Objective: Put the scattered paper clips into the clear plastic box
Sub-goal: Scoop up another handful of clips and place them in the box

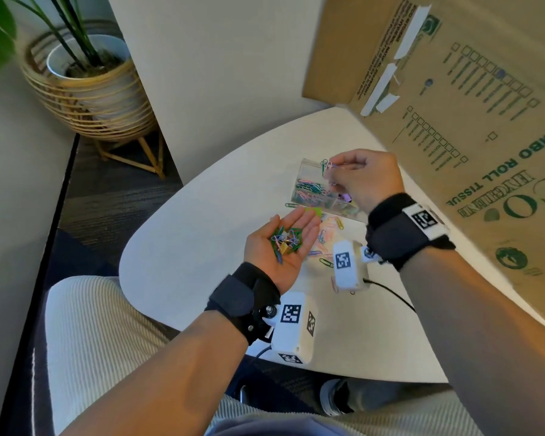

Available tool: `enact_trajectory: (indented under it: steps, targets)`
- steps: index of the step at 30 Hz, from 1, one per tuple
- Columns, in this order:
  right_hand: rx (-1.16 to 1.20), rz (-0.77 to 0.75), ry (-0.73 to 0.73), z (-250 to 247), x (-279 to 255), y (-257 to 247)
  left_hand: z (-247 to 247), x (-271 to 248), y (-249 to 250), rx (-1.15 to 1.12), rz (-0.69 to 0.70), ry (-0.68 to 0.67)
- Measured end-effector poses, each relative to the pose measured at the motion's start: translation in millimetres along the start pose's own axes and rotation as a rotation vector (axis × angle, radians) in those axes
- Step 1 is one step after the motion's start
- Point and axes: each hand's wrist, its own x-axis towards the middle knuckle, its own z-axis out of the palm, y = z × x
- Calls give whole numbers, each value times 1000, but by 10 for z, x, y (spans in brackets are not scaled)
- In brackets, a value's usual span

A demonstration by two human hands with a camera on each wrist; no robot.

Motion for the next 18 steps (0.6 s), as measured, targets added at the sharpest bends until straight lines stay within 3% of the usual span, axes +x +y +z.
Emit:
enact_trajectory:
  steps: [2, 5, 7, 10, 13, 15, 18]
  targets:
    - [-105, 3, 25, 62, 198, 63, 8, -15, -23, 31, -9, -2]
    - [-462, -10, -88, 117, 301, 120, 10, -36, -21, 44, -9, -3]
    - [-608, -99, -136, 115, 223, 83, 6, -37, 10, 34, -1, -2]
    - [-521, -256, -135, 99, -58, -12, 5, -18, 67, 1, 21, 9]
    - [-399, -234, -381, 113, -422, -38, 9, 13, 70, 12, 41, 21]
    - [-492, -226, -528, 145, -583, 6, 32, 7, 34, 48, 22, 20]
    - [-707, -318, -508, 209, -665, 95, 58, -7, -29, 54, -6, 23]
